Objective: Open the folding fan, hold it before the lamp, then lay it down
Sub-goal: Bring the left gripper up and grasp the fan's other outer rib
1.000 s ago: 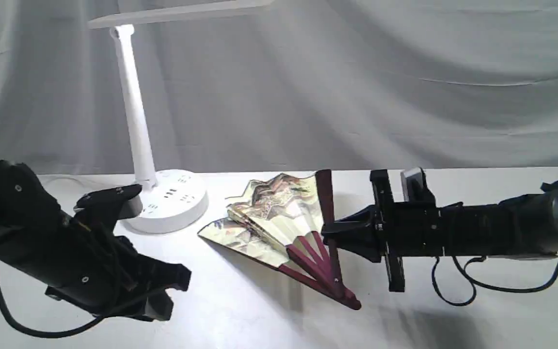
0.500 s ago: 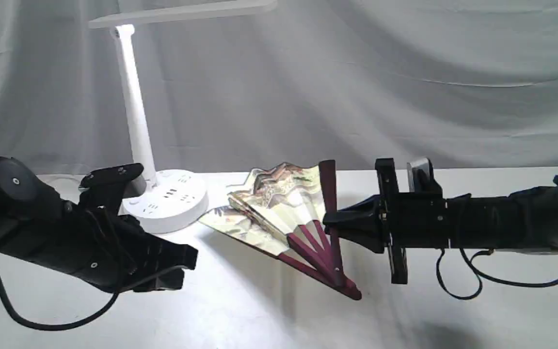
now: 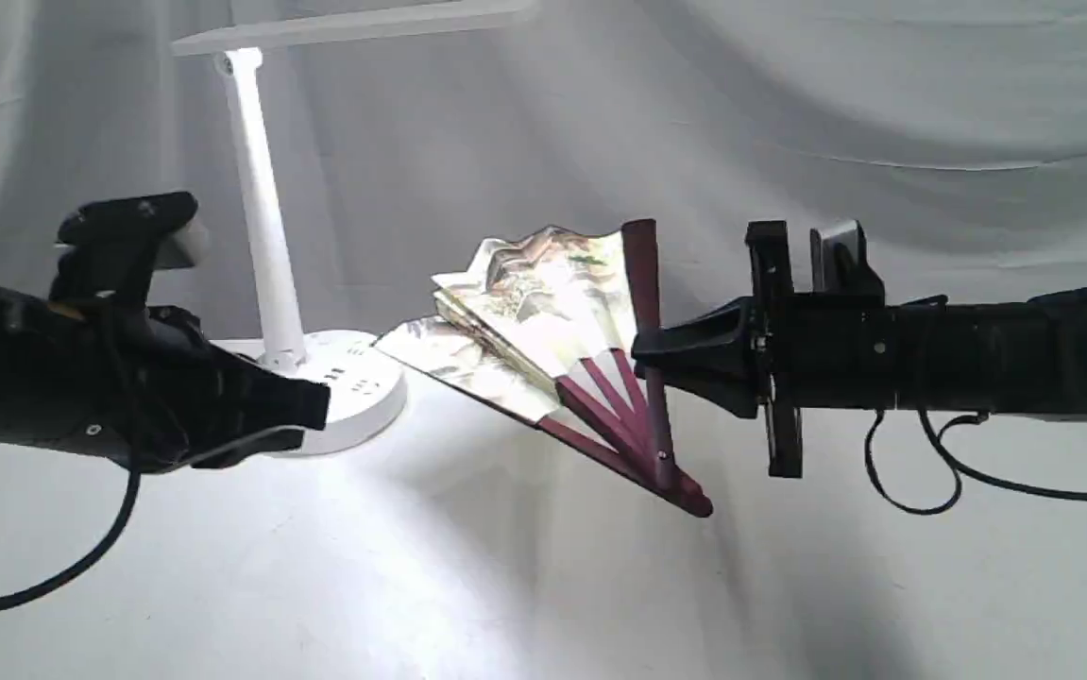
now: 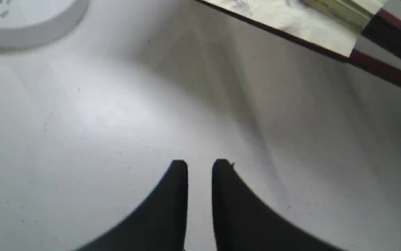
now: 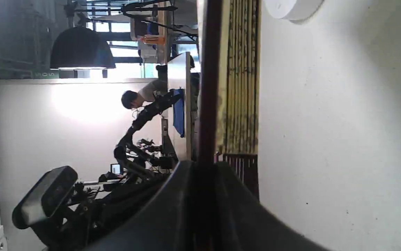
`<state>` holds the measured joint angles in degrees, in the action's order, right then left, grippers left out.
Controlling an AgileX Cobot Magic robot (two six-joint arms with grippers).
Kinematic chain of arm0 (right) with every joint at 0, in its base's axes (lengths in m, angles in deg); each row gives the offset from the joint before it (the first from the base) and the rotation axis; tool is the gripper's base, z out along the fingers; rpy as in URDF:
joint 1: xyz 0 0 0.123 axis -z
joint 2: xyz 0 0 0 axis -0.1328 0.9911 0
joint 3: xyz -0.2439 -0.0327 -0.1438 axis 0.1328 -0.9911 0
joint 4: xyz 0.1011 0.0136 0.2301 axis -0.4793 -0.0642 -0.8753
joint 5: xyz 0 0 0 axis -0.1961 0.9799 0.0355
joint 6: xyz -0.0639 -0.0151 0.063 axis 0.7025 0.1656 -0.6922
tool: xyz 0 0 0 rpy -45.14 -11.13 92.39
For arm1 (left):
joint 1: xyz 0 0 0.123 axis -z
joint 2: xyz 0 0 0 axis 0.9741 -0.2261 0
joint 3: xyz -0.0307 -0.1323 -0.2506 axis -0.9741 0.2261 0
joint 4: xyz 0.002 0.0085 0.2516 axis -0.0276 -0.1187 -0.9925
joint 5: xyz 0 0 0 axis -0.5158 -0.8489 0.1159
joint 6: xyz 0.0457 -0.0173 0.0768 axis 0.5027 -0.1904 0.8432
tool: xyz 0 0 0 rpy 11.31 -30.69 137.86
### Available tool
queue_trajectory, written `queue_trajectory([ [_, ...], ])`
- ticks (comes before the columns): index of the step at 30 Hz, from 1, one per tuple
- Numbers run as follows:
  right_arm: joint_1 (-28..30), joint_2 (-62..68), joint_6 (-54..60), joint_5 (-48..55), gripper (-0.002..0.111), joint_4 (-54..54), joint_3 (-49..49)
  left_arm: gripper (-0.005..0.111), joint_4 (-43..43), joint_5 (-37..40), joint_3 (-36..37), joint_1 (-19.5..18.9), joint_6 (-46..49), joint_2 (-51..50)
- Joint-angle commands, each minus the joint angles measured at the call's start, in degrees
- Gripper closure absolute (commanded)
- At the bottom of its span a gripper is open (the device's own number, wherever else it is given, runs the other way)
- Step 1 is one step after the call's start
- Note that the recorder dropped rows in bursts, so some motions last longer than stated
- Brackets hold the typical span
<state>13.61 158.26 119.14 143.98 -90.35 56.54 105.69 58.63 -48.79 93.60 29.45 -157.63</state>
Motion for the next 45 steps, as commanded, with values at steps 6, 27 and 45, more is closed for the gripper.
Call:
queue_trajectory([
  [6,0.33,-2.73,-0.02,1.0,0.108,1.59,-0.07,0.096,-1.0,-22.15,14.52,0.27,0.94,10.58],
  [27,0.2,-2.73,0.09,1.0,0.108,3.54,-0.07,0.105,-35.15,-64.81,35.8,0.27,-54.83,5.1],
  [45,0.2,-2.73,0.09,1.0,0.108,3.58,-0.07,0.064,-55.86,-90.66,23.96,0.27,-104.97,-21.88],
])
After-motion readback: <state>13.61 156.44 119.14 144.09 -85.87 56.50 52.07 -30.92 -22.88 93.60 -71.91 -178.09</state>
